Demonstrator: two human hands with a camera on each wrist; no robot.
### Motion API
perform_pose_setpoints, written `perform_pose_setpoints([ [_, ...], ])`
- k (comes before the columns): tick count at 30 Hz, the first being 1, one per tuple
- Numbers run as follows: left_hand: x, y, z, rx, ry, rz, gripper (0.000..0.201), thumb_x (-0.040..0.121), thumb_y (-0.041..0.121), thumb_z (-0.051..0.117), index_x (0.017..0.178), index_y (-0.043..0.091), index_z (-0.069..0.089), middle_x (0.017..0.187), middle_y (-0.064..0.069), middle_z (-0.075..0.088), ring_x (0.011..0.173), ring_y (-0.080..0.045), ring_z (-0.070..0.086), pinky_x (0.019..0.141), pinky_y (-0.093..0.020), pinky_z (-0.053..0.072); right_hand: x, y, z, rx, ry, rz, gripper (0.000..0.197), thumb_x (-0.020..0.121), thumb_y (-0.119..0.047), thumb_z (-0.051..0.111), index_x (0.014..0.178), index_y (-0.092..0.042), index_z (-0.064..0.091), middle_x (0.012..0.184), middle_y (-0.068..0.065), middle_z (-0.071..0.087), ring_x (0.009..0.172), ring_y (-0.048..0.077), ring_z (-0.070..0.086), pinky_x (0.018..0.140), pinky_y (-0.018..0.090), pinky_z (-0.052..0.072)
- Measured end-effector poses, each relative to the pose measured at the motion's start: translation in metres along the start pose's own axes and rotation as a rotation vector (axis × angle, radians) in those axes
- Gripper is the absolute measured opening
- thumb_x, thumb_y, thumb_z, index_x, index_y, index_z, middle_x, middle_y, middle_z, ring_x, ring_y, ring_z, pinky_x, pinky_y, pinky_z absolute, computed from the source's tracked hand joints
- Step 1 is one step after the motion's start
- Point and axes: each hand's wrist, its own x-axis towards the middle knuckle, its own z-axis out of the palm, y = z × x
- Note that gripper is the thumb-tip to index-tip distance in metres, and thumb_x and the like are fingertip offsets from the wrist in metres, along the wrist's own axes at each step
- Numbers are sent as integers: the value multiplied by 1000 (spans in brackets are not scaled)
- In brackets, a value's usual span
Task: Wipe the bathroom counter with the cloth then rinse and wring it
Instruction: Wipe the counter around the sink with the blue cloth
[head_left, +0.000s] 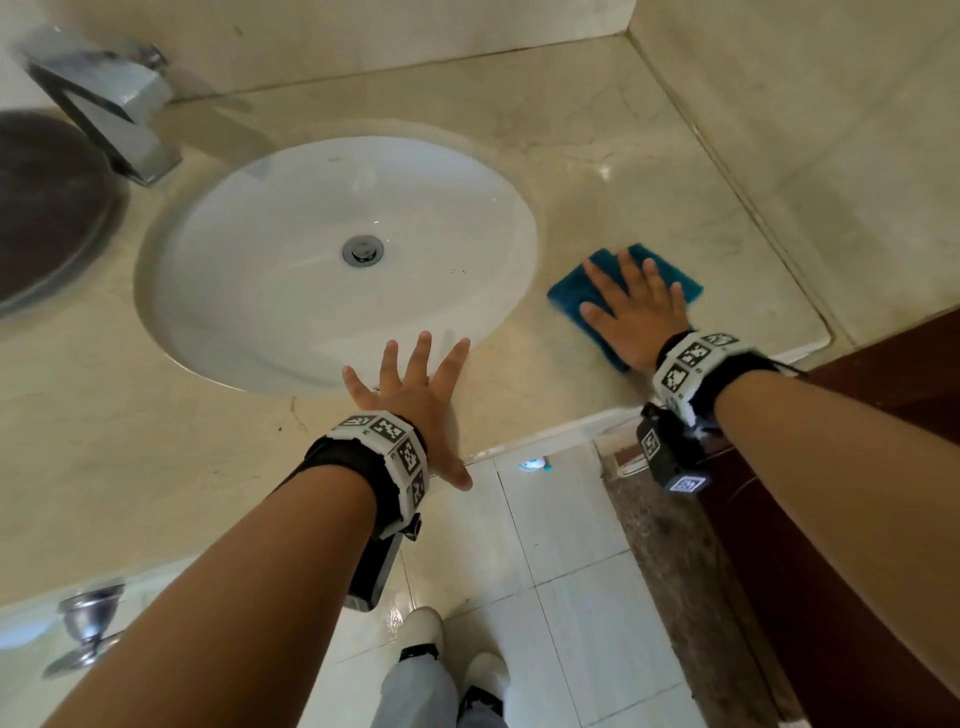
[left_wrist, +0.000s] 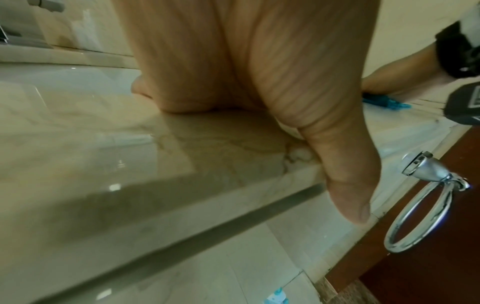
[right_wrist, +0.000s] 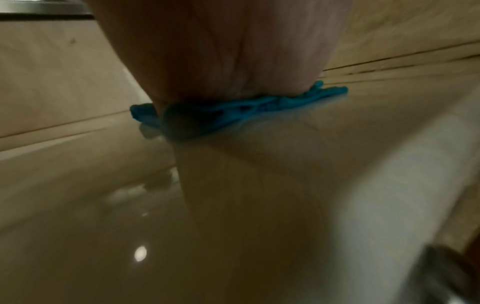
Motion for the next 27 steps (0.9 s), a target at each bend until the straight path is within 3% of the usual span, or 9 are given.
perform_pose_setpoints([
  [6, 2, 0, 1, 21, 9, -3, 147, 48, 62, 81, 132, 44, -38, 151, 3, -33, 141, -32, -25, 104, -71, -4, 46, 30, -34, 75, -49, 232, 64, 92, -64, 22, 145, -45, -7, 156, -4, -20, 144, 27, -17, 115, 53, -5],
  [12, 4, -1, 3, 20, 19, 1, 146, 48, 62, 81, 130, 44, -39, 151, 4, -31, 141, -32, -24, 104, -71, -3, 60, 33, -48, 96, -38, 304, 65, 93, -62, 22, 146, -42, -8, 156, -1, -21, 144, 30, -18, 115, 56, -5],
  [22, 2, 3, -7, 6, -57, 14, 154, 44, 63, 82, 132, 38, -41, 148, -2, -39, 138, -33, -31, 106, -68, -8, 19, -2, -22, 50, -60, 151, 61, 95, -57, 20, 145, -42, -11, 155, -4, -25, 143, 27, -21, 114, 53, -11],
  [27, 11, 34, -24, -118, 51, 194, 145, 52, 62, 78, 141, 28, -31, 149, -1, -37, 139, -23, -30, 111, -55, -14, 10, 3, -15, 18, -81, 109, 62, 95, -57, 20, 145, -42, -14, 155, -4, -25, 143, 26, -22, 115, 52, -10],
])
